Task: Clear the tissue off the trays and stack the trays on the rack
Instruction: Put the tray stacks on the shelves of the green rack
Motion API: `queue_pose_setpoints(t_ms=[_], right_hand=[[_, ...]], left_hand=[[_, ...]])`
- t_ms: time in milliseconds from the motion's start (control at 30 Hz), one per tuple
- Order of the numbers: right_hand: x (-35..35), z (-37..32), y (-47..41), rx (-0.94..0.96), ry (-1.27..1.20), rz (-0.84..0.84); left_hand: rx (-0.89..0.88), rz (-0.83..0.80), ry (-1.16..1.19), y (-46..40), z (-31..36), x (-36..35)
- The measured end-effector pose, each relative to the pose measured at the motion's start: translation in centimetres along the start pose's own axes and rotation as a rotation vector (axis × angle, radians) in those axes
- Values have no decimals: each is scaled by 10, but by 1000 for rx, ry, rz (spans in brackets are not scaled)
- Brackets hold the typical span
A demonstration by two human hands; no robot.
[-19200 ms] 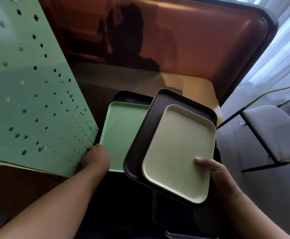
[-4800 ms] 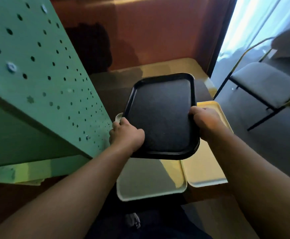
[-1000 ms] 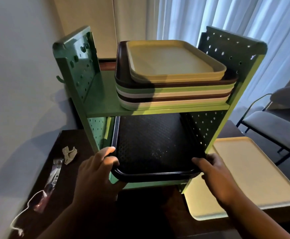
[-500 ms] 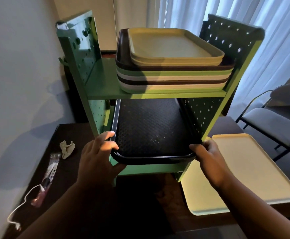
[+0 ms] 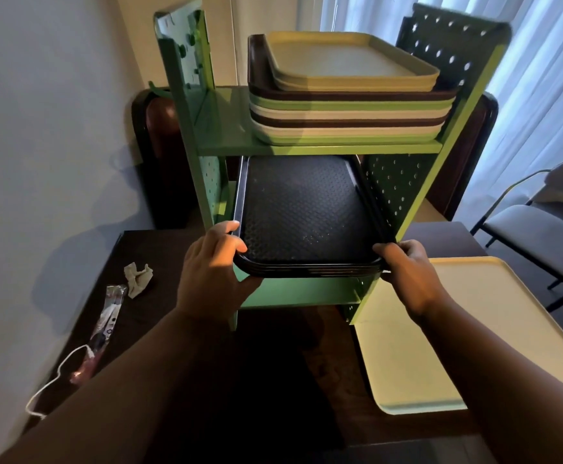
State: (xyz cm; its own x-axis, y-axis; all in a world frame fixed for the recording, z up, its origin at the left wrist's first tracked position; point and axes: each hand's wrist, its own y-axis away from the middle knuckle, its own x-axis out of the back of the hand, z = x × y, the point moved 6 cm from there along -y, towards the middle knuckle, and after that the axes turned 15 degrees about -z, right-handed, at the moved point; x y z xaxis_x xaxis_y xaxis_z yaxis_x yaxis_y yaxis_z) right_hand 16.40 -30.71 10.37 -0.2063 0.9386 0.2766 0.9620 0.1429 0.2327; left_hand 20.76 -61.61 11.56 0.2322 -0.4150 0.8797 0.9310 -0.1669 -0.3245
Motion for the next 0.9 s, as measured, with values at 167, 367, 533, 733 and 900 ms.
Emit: queue_pose_setpoints(t_ms=[167, 367, 533, 733, 900], right_hand=[[-7, 5, 4, -9, -73, -57], [-8, 2, 8, -61, -154, -76], [-2, 3, 10, -78, -162, -82], [17, 23, 13, 4, -226, -104], [61, 91, 6, -141, -208, -11]], left_hand=[[38, -6, 2, 7, 1, -1], [66, -23, 64, 10, 15, -5], [152, -9, 174, 16, 24, -7], [482, 152, 621, 49, 46, -40], [802, 12, 909, 59, 83, -128]])
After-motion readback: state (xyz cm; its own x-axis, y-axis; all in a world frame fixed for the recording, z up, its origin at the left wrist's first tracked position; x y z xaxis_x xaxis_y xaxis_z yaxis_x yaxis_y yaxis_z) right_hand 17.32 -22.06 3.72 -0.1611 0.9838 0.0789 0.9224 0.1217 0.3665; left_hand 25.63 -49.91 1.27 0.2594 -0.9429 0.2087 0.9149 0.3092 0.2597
